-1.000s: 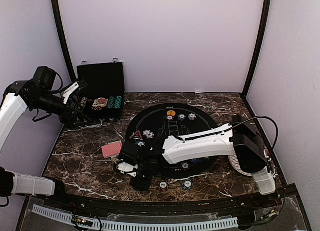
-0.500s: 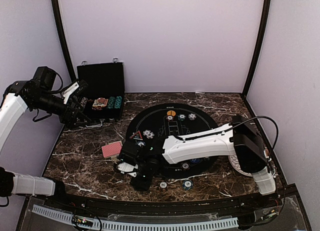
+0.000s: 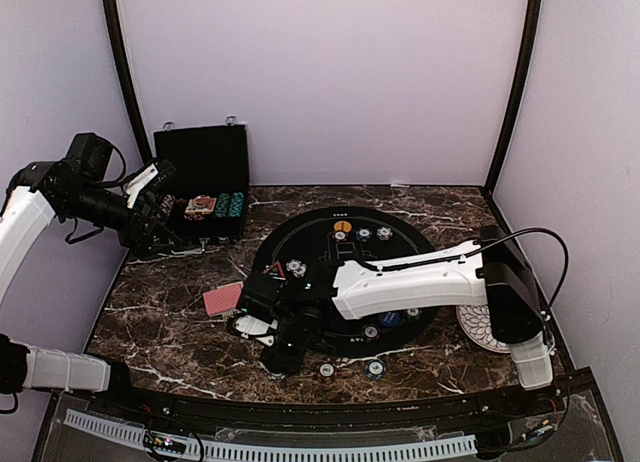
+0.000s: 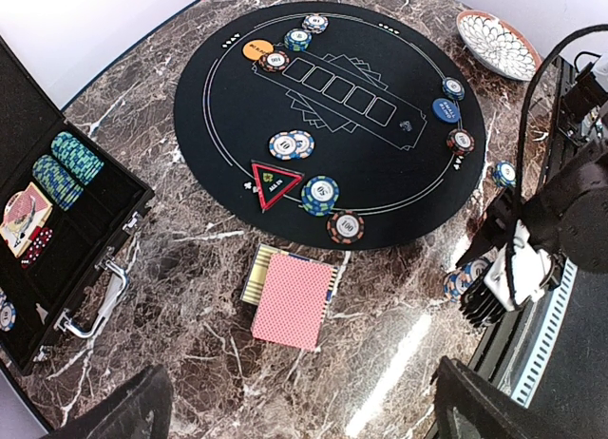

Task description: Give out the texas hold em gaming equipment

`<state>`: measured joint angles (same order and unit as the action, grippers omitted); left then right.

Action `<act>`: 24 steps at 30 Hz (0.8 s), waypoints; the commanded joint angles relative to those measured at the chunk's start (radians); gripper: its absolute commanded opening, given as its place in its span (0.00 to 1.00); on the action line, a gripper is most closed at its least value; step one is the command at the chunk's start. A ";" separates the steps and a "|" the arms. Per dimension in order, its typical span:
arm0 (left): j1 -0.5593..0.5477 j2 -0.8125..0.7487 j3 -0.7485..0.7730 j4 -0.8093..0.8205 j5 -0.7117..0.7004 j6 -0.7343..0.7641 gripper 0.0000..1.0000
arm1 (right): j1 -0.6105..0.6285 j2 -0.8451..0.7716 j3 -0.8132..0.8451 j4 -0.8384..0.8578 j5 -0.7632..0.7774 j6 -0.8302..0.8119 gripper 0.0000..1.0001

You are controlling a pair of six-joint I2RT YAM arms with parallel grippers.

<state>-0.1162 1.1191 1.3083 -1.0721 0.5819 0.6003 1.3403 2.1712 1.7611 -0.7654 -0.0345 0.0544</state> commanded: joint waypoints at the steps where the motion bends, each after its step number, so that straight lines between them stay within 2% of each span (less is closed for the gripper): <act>1: -0.003 -0.004 0.011 -0.027 0.003 0.022 0.99 | -0.022 -0.098 -0.002 0.007 0.030 0.051 0.03; 6: -0.003 -0.011 -0.003 -0.021 -0.012 0.029 0.99 | -0.095 -0.168 -0.095 0.048 0.093 0.141 0.00; 15: -0.003 -0.025 -0.050 0.018 -0.010 0.020 0.99 | -0.263 -0.312 -0.373 0.144 0.185 0.264 0.00; 24: -0.003 0.007 -0.044 0.020 0.006 0.025 0.99 | -0.323 -0.315 -0.446 0.205 0.165 0.293 0.00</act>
<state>-0.1162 1.1202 1.2678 -1.0626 0.5652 0.6151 1.0229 1.8736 1.3216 -0.6327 0.1360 0.3202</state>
